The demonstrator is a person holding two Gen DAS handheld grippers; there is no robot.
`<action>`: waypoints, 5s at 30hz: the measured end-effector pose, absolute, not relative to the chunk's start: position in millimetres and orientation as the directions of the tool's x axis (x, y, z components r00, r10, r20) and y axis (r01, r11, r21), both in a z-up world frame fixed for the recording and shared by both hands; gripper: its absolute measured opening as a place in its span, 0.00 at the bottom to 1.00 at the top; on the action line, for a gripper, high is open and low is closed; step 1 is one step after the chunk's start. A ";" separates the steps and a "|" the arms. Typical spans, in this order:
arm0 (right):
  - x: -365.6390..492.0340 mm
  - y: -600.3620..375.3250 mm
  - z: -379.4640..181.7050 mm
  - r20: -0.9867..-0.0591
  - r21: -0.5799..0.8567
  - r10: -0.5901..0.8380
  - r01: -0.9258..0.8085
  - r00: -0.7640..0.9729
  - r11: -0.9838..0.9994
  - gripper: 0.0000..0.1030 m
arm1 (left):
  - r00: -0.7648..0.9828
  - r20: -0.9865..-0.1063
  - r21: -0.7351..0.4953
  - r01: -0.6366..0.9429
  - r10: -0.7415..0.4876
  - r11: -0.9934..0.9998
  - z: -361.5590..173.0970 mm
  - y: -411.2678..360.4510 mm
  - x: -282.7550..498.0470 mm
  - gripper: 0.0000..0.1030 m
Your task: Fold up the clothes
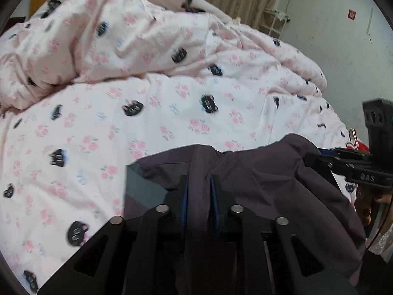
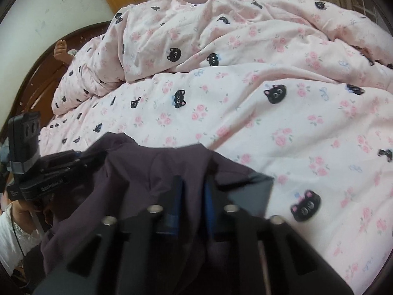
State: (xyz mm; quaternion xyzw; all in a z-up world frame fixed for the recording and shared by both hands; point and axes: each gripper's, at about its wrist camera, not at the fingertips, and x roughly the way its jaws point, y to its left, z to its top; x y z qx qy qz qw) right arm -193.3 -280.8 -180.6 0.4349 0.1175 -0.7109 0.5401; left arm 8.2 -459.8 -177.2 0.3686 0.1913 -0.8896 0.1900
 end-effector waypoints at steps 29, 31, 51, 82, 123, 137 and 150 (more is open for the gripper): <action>-93.8 -221.7 -201.2 -0.780 0.138 -0.626 0.975 0.000 -0.172 0.40 | -0.686 -0.715 -0.289 0.465 -0.134 -0.837 -197.0 -398.0 75.9 0.27; -92.6 -216.1 -191.6 -0.764 0.151 -0.645 0.972 -0.001 -0.180 0.40 | -0.709 -0.690 -0.306 0.464 -0.142 -0.831 -185.0 -397.7 84.4 0.27; -57.9 -98.8 -172.5 -0.716 0.241 -0.696 0.917 -0.054 -0.319 0.63 | -0.691 -0.690 -0.286 0.533 -0.215 -0.797 -184.5 -351.0 223.5 0.47; -28.8 -56.7 -186.7 -0.758 0.196 -0.644 0.904 -0.106 -0.380 0.63 | -0.737 -0.672 -0.445 0.481 -0.074 -0.755 -259.4 -348.7 283.8 0.47; -52.9 -34.9 -229.1 -0.817 0.411 -0.569 0.788 0.095 -0.458 0.63 | -0.722 -0.673 -0.412 0.547 -0.162 -0.728 -245.6 -330.0 275.9 0.08; -48.2 -24.9 -217.4 -0.713 0.585 -0.661 0.718 0.234 -0.377 0.12 | -0.786 -0.594 -0.493 0.522 -0.170 -0.696 -221.5 -328.9 290.6 0.08; -75.5 -13.9 -207.9 -0.551 0.765 -0.767 0.567 0.330 -0.305 0.10 | -0.787 -0.597 -0.504 0.518 -0.154 -0.692 -208.6 -333.0 284.1 0.08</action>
